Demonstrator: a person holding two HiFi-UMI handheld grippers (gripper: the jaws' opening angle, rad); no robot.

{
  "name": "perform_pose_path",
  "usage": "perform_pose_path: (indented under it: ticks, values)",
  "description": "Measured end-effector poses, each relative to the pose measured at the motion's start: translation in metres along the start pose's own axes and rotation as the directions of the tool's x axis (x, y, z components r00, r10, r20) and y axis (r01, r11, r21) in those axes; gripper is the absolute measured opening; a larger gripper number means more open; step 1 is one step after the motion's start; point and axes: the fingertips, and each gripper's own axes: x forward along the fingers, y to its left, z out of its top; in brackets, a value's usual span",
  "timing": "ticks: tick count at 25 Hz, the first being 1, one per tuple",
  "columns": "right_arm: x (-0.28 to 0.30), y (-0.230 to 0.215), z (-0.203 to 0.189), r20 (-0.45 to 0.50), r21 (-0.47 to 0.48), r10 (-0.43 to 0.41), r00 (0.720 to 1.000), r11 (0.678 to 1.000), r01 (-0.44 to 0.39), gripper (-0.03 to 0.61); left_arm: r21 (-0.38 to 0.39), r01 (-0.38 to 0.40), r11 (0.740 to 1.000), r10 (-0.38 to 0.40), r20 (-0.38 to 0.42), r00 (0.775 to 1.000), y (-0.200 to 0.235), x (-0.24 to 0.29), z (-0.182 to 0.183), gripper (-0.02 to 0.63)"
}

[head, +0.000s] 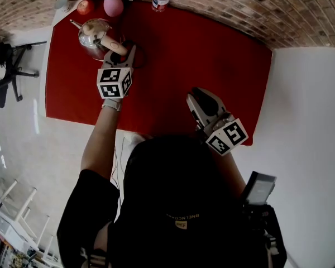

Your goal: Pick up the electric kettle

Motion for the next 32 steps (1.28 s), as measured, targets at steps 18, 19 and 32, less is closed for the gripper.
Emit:
perform_pose_path:
  ticks: [18,19,32]
  values:
    - [0.002,0.020,-0.002,-0.009,-0.025,0.027,1.000,0.999,-0.027,0.083,0.114,0.087,0.990,-0.084,-0.023,0.996,-0.015,-0.033,0.016,0.140]
    - [0.002,0.021,-0.003,-0.010,-0.027,0.030,1.000,0.999,-0.030,0.083,0.118,0.092,0.989,-0.090,-0.021,0.996,-0.016,-0.035,0.017,0.140]
    - [0.008,0.051,-0.003,-0.012,-0.056,0.066,0.998,0.996,-0.066,0.083,0.170,0.124,0.978,-0.130,0.022,0.991,-0.021,-0.078,0.057,0.141]
